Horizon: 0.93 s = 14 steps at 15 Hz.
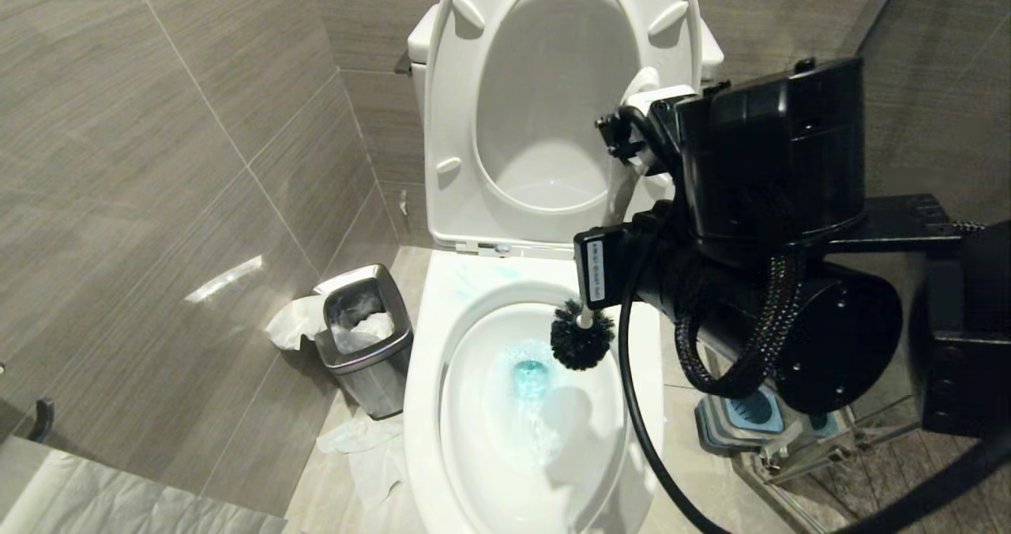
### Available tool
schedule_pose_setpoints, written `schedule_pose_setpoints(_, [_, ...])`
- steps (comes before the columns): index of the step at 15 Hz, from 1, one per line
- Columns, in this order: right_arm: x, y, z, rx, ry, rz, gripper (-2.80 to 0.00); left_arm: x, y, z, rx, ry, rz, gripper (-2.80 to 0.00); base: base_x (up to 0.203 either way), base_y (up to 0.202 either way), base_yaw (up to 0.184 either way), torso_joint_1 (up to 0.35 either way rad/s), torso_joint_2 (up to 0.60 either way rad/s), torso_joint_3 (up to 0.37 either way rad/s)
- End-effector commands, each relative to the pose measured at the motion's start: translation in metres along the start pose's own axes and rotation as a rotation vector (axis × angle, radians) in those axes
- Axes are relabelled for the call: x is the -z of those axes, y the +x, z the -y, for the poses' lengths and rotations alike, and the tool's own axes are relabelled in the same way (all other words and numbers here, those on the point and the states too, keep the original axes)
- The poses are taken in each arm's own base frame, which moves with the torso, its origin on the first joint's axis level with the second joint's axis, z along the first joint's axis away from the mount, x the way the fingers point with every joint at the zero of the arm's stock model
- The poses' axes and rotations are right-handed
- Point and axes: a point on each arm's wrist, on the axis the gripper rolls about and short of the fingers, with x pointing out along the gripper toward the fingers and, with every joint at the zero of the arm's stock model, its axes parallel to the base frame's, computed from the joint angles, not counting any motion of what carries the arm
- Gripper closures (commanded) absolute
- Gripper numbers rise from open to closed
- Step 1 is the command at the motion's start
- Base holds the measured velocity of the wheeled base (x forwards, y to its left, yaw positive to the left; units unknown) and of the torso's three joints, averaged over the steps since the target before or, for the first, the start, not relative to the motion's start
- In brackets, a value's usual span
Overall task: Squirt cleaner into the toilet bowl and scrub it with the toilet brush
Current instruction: Scrub the toilet bowl
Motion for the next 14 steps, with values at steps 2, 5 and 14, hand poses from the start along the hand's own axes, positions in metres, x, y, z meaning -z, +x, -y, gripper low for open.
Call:
schedule_pose_setpoints(2, [0.017,0.032,-0.012,0.035,-0.031,-0.048,0.0,0.0,0.0,0.0,-0.002,-0.006,-0.002,0.0,0.0,0.0,0.0,0.0,0.0,0.0])
schedule_pose_setpoints(5, [0.021,0.065,-0.023,0.069,-0.017,-0.057,0.0,0.0,0.0,0.0,-0.002,-0.006,-0.002,0.0,0.0,0.0,0.0,0.0,0.0,0.0])
schedule_pose_setpoints(14, [0.039,0.154,-0.025,0.19,0.033,-0.066,0.0,0.0,0.0,0.0,-0.002,-0.006,-0.002,0.0,0.0,0.0,0.0,0.0,0.0,0.0])
